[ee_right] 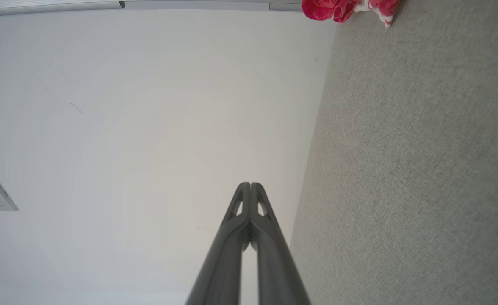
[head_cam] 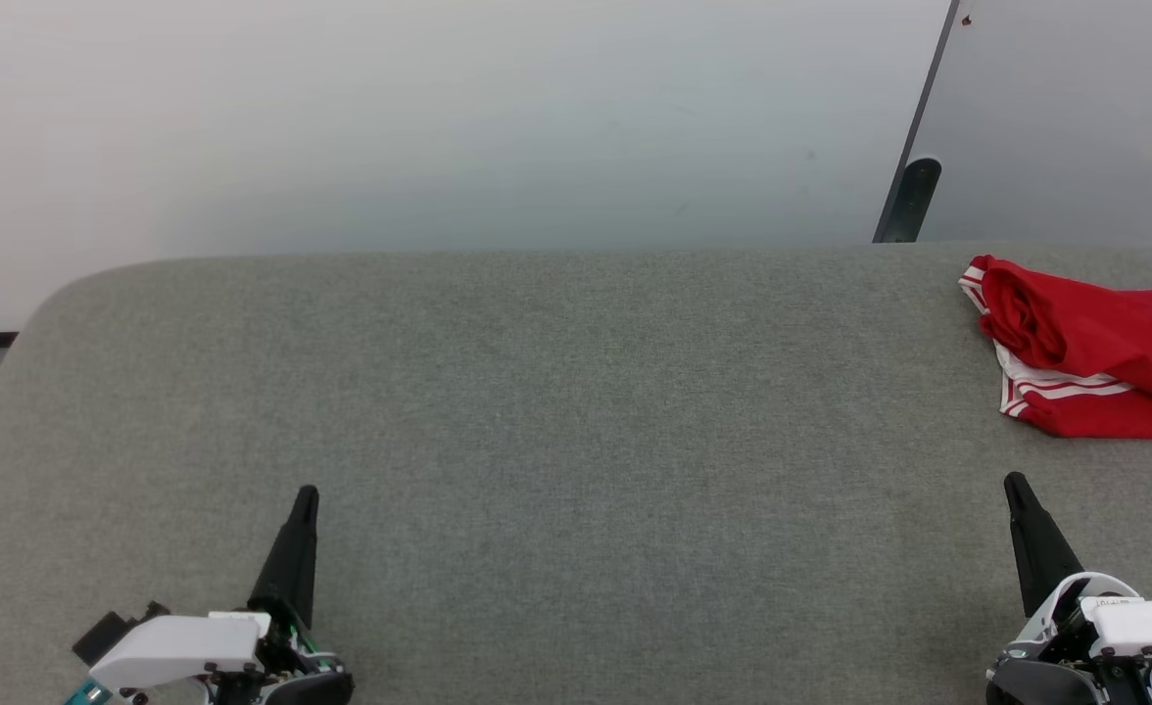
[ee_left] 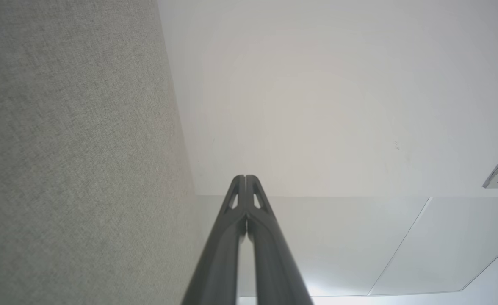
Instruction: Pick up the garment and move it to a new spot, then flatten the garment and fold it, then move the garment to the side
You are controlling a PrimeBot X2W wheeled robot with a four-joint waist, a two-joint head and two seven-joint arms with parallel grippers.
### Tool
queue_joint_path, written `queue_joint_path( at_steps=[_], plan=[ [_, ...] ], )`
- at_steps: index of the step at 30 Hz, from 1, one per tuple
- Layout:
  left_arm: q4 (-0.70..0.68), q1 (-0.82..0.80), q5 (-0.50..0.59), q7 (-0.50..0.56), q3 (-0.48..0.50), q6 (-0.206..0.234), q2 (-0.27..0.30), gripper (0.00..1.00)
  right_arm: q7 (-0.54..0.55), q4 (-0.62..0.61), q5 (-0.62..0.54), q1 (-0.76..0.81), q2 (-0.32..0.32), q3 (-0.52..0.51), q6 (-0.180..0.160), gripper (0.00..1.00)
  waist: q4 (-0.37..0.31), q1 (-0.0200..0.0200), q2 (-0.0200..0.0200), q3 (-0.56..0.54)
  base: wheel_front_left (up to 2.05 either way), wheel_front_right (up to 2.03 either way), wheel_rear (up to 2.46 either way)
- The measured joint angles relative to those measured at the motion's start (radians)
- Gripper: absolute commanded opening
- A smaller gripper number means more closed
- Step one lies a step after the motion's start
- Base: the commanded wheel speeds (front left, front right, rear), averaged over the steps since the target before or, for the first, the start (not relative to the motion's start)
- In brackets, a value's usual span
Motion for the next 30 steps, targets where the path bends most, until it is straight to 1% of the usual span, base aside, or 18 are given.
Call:
queue_joint_path(
  at_steps=[30],
  plan=[
    [0.0, 0.0, 0.0, 0.0, 0.0, 0.0, 0.0, 0.0, 0.0, 0.0, 0.0, 0.0, 0.0, 0.0, 0.0, 0.0, 0.0, 0.0, 0.0, 0.0, 0.0, 0.0, 0.0]
  ],
)
